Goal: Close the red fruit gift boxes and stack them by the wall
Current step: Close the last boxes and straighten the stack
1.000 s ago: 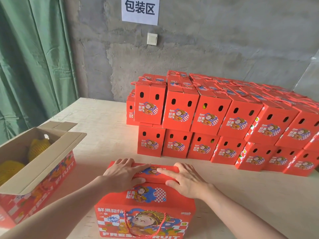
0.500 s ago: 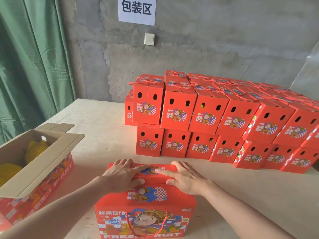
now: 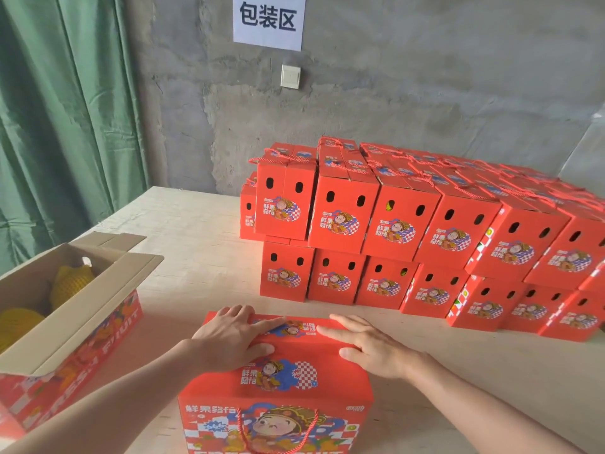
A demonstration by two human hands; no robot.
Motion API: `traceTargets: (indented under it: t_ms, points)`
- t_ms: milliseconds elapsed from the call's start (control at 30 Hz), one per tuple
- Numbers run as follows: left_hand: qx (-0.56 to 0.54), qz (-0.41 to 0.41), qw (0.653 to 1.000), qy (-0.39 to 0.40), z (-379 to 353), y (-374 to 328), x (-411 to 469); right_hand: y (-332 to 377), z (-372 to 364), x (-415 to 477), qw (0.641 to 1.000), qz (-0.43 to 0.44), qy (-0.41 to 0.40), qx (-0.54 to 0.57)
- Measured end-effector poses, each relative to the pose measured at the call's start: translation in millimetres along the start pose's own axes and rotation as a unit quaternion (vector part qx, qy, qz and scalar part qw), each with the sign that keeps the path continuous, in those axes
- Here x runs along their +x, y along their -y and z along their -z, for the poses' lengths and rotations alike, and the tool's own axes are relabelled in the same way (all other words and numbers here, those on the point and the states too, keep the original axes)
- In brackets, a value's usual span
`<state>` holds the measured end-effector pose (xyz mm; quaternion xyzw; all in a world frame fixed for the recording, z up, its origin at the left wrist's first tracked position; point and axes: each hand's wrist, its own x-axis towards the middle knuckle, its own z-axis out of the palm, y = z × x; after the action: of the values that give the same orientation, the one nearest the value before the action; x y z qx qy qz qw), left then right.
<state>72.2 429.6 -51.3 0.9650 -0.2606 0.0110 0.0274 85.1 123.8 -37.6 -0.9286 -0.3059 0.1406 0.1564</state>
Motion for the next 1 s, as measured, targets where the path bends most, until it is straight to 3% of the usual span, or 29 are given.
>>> traceTargets:
  t_ms: [467, 733, 867, 1000]
  points:
    - [0.028, 0.034, 0.999, 0.017, -3.1, -2.6, 1.2, 1.9, -11.5, -6.4, 0.999, 0.005, -0.037, 0.0]
    - [0.019, 0.041, 0.999, -0.007, -7.0, -3.4, 0.3, 32.6, -6.3, 22.3, 0.978, -0.064, -0.015, -0.198]
    - [0.027, 0.04, 0.999, 0.013, -5.8, -0.5, 0.4, 31.9, -7.5, 23.4, 0.988, -0.066, 0.006, -0.137]
    - [0.035, 0.017, 0.997, 0.06, 1.0, 3.0, 2.7, 30.8, -6.3, 22.8, 0.988, -0.036, 0.0, -0.15]
